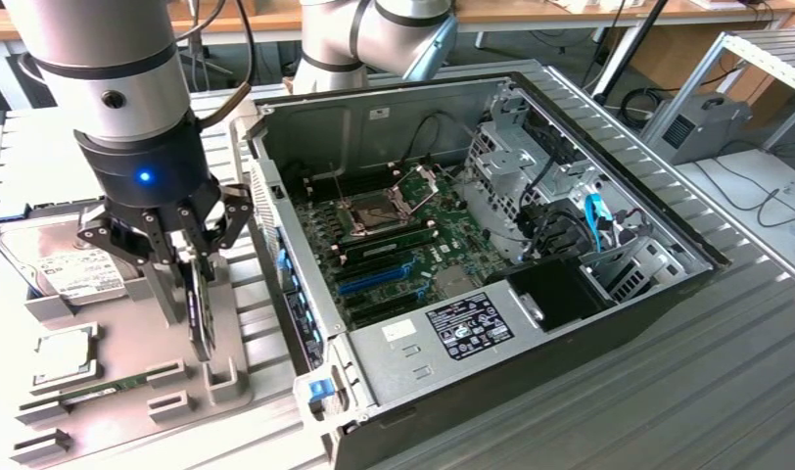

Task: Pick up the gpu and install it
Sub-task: 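Pick up the gpu and move the gpu toward the slot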

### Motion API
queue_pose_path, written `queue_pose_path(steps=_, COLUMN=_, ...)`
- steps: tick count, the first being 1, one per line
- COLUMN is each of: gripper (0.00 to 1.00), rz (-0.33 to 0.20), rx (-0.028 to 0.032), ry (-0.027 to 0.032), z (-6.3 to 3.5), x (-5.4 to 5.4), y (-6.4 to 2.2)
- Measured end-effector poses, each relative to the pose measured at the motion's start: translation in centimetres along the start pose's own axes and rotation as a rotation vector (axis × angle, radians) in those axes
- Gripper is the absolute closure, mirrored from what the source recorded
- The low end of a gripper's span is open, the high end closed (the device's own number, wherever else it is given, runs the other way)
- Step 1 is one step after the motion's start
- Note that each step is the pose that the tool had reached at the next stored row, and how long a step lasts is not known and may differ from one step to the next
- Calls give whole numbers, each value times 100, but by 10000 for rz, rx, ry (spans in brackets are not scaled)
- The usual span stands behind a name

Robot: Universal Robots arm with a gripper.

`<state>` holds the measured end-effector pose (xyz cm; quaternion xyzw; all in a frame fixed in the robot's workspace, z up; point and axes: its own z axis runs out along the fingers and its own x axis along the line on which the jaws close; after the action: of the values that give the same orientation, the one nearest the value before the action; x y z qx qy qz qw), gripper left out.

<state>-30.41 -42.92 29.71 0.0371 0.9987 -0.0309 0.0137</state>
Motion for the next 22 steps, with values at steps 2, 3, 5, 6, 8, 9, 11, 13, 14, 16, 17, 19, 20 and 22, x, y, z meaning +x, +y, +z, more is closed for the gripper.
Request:
queue_pose_path(steps=2, gripper=71, rz=0, rx=-1, ry=-1, z=-6, x=0, y=0)
queue_pose_path(steps=3, gripper=71, rz=0, rx=-1, ry=-1, z=-9, x=0, y=-1)
queue_pose_path(steps=5, gripper=71, rz=0, rx=0, ry=-1, z=-16, x=-1, y=-1)
queue_pose_path(steps=6, gripper=71, rz=0, rx=0, ry=0, z=-20, x=-1, y=-1)
queue_pose_path(steps=8, gripper=71, rz=0, rx=-1, ry=-1, z=-27, x=-1, y=-2)
queue_pose_path(steps=9, gripper=71, rz=0, rx=0, ry=0, z=-31, x=-1, y=-2)
queue_pose_path(steps=11, gripper=71, rz=0, rx=0, ry=0, z=-39, x=-1, y=-2)
queue_pose_path(steps=13, gripper=71, rz=0, rx=-1, ry=-1, z=-45, x=-1, y=-3)
queue_pose_path(steps=14, gripper=71, rz=0, rx=-1, ry=-1, z=-47, x=-2, y=-3)
queue_pose_path(steps=16, gripper=71, rz=0, rx=0, ry=0, z=-54, x=-2, y=-3)
queue_pose_path(steps=17, gripper=71, rz=0, rx=0, ry=0, z=-61, x=-2, y=-4)
queue_pose_path(steps=19, gripper=71, rz=0, rx=0, ry=0, z=-73, x=-2, y=-4)
queue_pose_path(steps=20, gripper=71, rz=0, rx=-1, ry=-1, z=-76, x=-2, y=-4)
queue_pose_path(steps=22, gripper=71, rz=0, rx=0, ry=0, z=-85, x=-3, y=-5)
